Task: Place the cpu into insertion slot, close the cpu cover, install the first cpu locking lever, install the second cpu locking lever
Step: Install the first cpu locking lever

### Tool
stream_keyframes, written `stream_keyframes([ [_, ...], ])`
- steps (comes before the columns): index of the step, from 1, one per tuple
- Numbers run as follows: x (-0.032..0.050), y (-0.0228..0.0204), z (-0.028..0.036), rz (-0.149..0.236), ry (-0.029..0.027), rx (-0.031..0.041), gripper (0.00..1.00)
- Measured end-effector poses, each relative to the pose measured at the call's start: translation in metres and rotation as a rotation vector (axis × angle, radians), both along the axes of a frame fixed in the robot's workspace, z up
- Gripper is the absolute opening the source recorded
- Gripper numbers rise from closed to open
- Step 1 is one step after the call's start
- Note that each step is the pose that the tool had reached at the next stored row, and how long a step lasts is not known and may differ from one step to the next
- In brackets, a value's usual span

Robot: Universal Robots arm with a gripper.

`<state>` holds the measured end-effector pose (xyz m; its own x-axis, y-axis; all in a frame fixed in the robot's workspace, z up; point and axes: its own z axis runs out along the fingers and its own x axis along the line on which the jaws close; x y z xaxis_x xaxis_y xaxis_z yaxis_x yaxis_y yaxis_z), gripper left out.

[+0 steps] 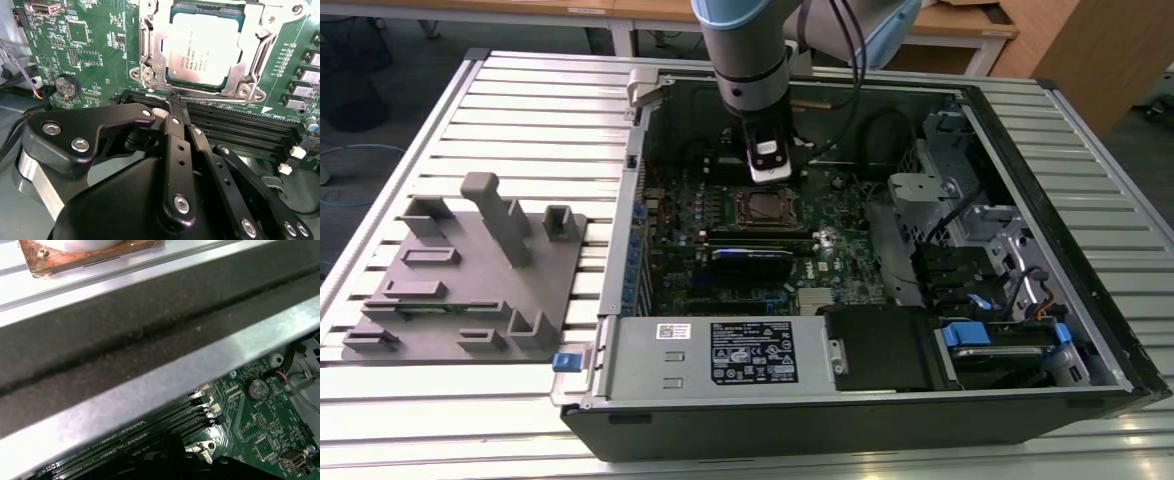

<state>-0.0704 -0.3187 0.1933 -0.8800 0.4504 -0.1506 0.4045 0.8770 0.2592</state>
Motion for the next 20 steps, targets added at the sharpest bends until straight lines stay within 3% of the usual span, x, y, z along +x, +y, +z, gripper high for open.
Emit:
stream_keyframes([
  [9, 0.0, 0.0, -0.0019, 0.0, -0.0036, -0.0299, 0.11],
  [20, 0.0019, 0.0005, -0.0036, 0.0, -0.0021, -0.0297, 0.11],
])
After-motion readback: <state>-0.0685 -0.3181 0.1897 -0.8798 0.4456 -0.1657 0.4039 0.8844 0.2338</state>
